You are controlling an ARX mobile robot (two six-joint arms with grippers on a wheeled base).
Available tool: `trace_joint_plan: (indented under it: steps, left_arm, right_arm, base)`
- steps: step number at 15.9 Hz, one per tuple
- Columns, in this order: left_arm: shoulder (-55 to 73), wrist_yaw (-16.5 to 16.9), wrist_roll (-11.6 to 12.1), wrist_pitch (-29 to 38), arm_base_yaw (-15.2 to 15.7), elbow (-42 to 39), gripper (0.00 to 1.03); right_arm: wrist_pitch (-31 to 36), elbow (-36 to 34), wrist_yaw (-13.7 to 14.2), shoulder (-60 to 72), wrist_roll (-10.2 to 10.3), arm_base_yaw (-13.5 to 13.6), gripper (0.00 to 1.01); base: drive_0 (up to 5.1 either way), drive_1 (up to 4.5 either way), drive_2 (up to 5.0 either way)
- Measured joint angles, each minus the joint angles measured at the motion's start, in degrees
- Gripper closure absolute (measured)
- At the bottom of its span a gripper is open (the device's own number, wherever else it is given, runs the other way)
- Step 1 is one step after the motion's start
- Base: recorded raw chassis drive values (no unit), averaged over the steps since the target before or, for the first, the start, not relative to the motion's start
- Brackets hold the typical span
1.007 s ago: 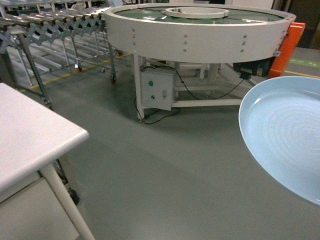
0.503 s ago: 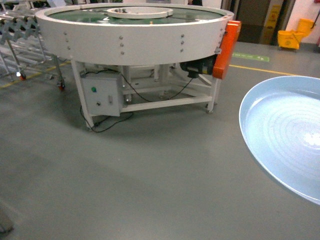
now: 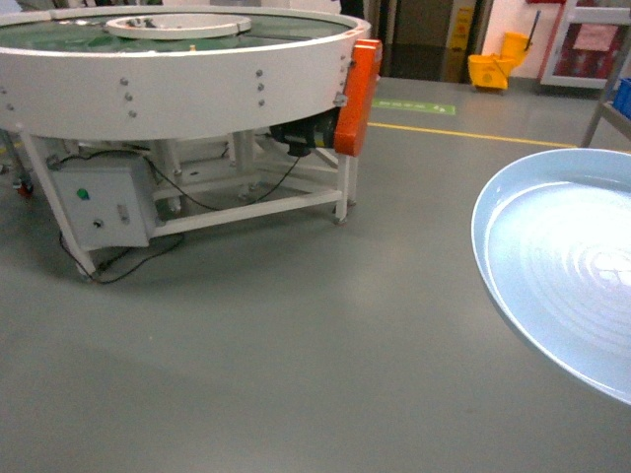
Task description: Place blue tray on left shelf second layer neatly
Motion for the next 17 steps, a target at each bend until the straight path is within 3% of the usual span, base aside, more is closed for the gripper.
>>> trace_joint_plan:
  steps: [10,17]
  left_arm:
    - [0.0,0.1,0.0,0.2,0.0,0.0,0.05]
    - [0.0,0.1,0.0,0.2,0.0,0.0,0.05]
  right_arm:
    - [-0.2,0.0,0.1,0.0,0.0,0.0,0.99]
    - [-0.3,0.0,0.0,-0.3,0.0,0.0,0.99]
  base:
    - [-1.3,-1.43,-2.1]
    - [-1.6,2.55,-5.8]
